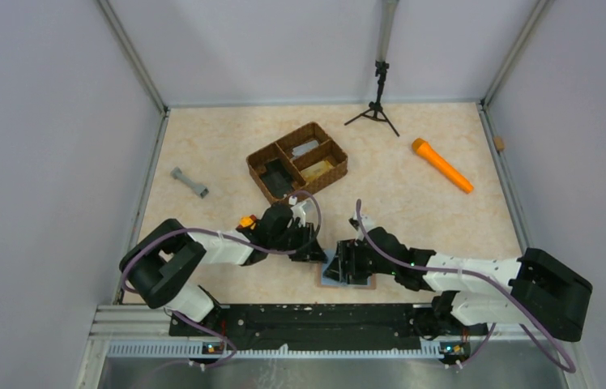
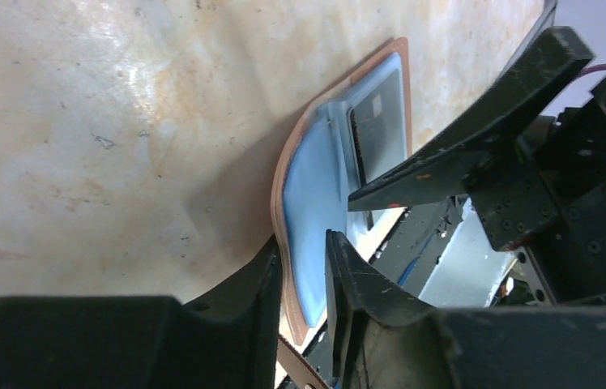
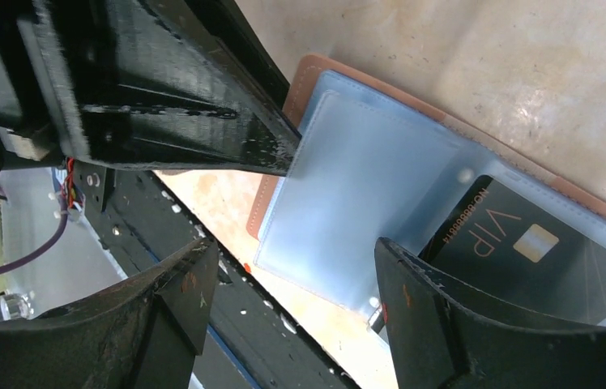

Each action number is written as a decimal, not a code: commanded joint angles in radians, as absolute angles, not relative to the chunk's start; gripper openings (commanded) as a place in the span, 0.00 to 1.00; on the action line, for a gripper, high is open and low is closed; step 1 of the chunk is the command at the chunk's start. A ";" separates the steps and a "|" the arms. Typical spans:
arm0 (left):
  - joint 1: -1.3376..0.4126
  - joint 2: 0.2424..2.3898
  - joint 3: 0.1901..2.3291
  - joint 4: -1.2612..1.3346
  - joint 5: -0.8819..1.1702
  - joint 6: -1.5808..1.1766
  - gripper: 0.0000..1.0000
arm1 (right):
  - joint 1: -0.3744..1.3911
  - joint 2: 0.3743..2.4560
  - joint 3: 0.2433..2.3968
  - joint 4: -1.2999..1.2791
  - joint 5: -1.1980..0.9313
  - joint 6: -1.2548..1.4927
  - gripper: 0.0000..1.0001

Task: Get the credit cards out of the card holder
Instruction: Pick up the credit card at the corner of the board.

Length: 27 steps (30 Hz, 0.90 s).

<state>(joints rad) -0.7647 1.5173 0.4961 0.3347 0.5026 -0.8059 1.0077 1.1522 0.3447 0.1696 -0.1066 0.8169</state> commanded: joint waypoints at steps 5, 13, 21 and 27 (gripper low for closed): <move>-0.760 1.482 0.466 0.493 0.563 -0.866 0.32 | 1.019 1.184 0.309 0.326 -0.118 0.855 0.72; -0.759 1.476 0.450 0.540 0.586 -0.879 0.48 | 1.019 1.196 0.300 0.388 -0.130 0.860 0.70; -0.759 1.454 0.436 0.571 0.585 -0.894 0.55 | 1.019 1.197 0.319 0.390 -0.106 0.850 0.76; -0.759 1.466 0.460 0.492 0.571 -0.854 0.47 | 1.020 1.200 0.332 0.402 -0.105 0.849 0.79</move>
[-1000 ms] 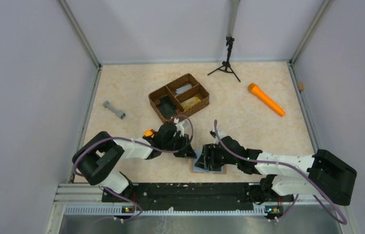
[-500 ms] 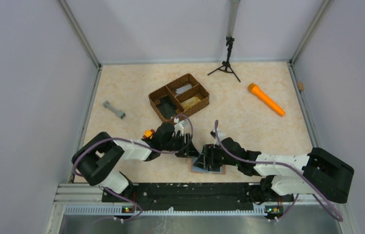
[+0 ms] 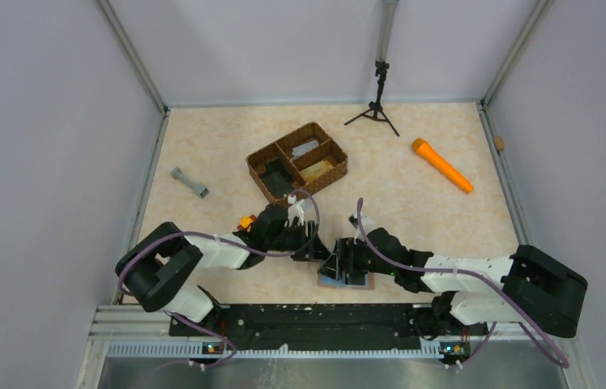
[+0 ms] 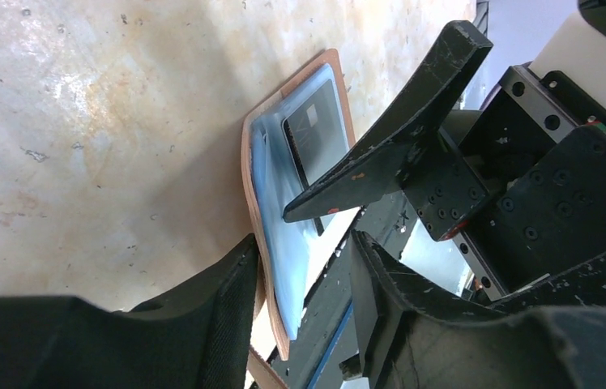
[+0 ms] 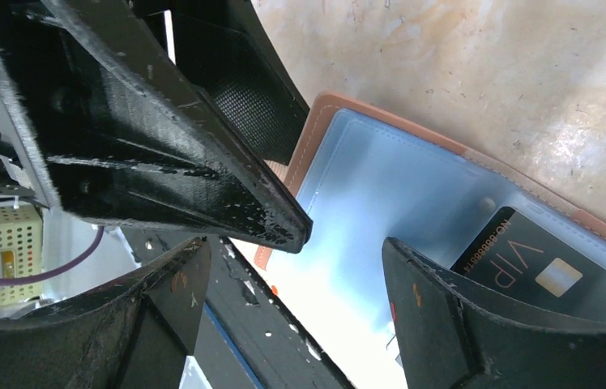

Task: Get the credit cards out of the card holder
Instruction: Pick up the credit card at the corner of the board.

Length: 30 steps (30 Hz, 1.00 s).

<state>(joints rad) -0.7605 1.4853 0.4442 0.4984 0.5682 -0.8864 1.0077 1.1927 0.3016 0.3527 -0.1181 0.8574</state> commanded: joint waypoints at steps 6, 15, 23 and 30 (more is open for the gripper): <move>-0.764 1.504 0.514 0.339 0.492 -0.785 0.39 | 1.020 1.137 0.344 0.331 -0.086 0.841 0.78; -0.765 1.560 0.549 0.322 0.477 -0.768 0.21 | 1.018 0.832 0.357 -0.050 0.086 0.801 0.83; -0.765 1.554 0.545 0.337 0.475 -0.778 0.05 | 0.971 0.594 0.324 -0.357 0.178 0.845 0.83; -0.760 1.495 0.493 0.474 0.547 -0.836 0.00 | 0.941 0.569 0.313 -0.442 0.182 0.885 0.89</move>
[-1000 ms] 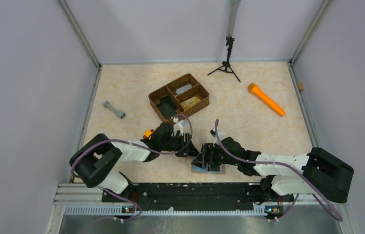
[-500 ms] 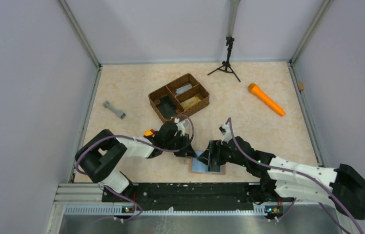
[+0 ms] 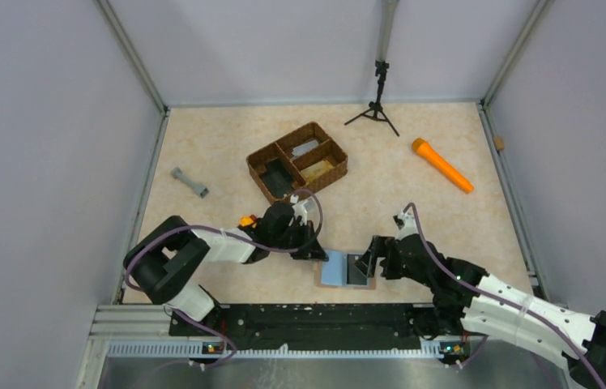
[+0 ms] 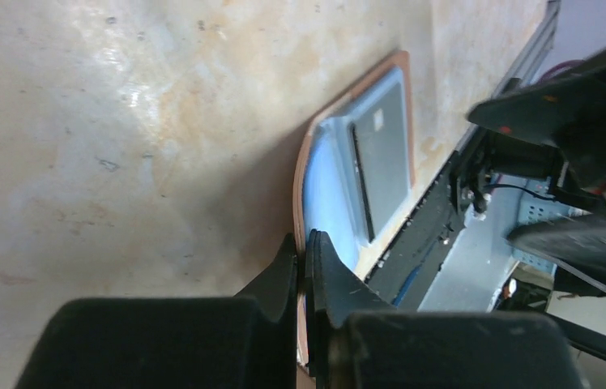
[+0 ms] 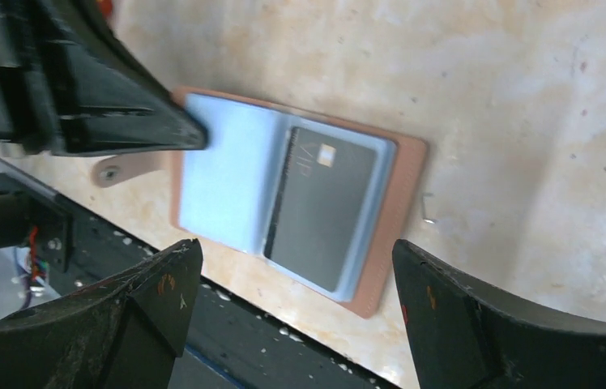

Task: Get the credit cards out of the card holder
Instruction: Pick up the credit card at the corner of the board.

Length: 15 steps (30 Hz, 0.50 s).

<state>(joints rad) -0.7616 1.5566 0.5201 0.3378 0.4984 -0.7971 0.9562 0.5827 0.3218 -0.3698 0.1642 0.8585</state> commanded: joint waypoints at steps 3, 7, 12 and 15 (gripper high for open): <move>-0.745 1.473 0.461 0.566 0.590 -0.898 0.00 | 0.929 0.540 0.301 -0.412 0.158 0.900 0.96; -0.716 1.454 0.408 0.743 0.660 -1.001 0.00 | 0.911 0.492 0.278 -0.351 0.116 0.927 0.99; -0.692 1.407 0.370 0.882 0.696 -1.089 0.00 | 0.897 0.409 0.237 -0.263 0.081 0.978 0.99; -0.687 1.357 0.372 0.865 0.697 -1.102 0.00 | 0.893 0.358 0.219 -0.236 0.094 0.993 0.99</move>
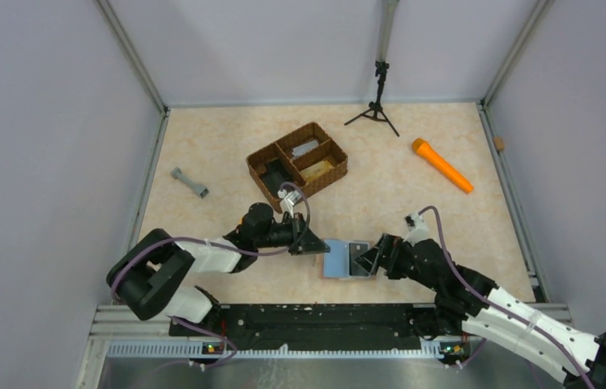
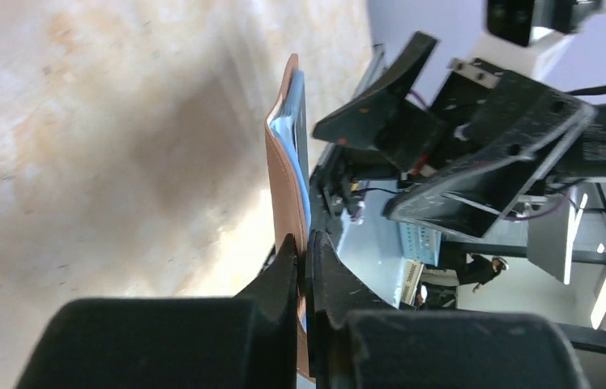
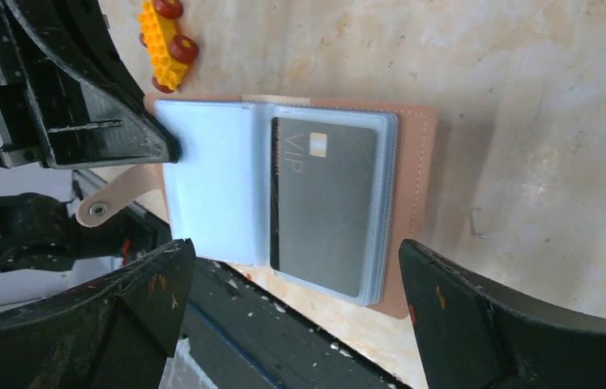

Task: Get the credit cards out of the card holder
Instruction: Pick up the credit card at the corner of the board, then remove the credit card from the card holder.

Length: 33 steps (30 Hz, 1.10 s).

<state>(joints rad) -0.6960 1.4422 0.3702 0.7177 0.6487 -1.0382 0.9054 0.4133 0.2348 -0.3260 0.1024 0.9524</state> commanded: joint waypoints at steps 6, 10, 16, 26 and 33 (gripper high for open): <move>-0.664 1.221 0.377 0.780 0.676 -1.106 0.00 | 0.891 0.255 0.220 -0.272 0.162 1.012 0.99; -0.660 1.119 0.384 0.685 0.640 -1.080 0.00 | 0.891 0.151 0.208 -0.268 0.198 1.011 0.99; -0.657 1.014 0.399 0.608 0.624 -1.078 0.00 | 0.890 0.131 0.207 -0.181 0.124 0.982 0.96; -0.657 0.952 0.402 0.592 0.633 -1.097 0.00 | 0.890 0.132 0.178 -0.006 0.022 0.987 0.47; -0.657 0.934 0.400 0.560 0.624 -1.085 0.00 | 0.891 0.133 0.163 -0.006 0.039 0.995 0.29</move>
<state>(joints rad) -0.6571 0.9604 0.3702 0.5304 0.6273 -1.0935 0.8978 0.1341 0.1699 -0.0669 0.0483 0.9932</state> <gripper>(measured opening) 0.031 0.293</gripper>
